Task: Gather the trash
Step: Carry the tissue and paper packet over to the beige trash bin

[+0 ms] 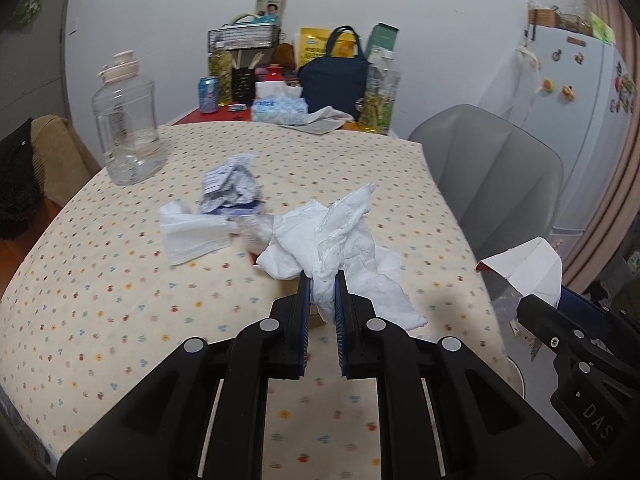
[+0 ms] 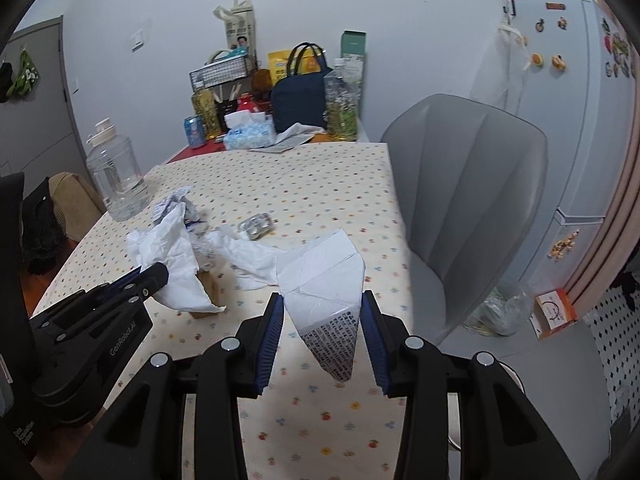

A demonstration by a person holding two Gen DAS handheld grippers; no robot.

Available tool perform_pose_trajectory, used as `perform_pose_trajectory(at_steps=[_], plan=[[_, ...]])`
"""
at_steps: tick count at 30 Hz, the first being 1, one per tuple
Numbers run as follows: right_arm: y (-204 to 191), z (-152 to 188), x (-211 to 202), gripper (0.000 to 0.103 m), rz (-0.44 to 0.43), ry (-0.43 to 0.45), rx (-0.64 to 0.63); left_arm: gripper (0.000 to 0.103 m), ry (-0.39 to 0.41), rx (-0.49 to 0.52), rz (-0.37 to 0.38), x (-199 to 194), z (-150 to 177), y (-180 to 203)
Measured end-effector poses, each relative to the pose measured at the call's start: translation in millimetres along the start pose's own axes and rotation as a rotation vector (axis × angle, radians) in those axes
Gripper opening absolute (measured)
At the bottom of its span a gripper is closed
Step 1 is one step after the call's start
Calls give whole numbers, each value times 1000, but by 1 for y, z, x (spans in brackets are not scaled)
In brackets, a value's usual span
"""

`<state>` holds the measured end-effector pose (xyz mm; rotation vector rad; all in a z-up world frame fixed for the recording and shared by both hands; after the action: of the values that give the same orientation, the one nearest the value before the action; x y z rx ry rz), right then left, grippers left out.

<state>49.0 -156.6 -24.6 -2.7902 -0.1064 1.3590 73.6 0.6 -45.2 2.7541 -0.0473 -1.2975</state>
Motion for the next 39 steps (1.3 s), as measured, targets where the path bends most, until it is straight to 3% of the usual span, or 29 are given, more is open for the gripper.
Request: perform_pose_trajectory(at_steps=[19, 39], plan=[[108, 21, -34, 39, 193, 35, 199, 12, -12, 216, 120, 12, 1, 121], [238, 49, -12, 39, 294, -24, 426, 12, -87, 426, 196, 57, 13, 257]])
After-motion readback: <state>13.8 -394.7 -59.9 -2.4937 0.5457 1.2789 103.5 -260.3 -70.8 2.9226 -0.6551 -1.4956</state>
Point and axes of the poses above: each gripper's, at about its wrist camera, not at the fingertips, and x roughly the way its jaws point, y to its right, z to its underside, the point moved 2 cm from there along x, roughly the way its jaws point, and after that the axes turned 12 degrees about -y, right-handed, at the moved point
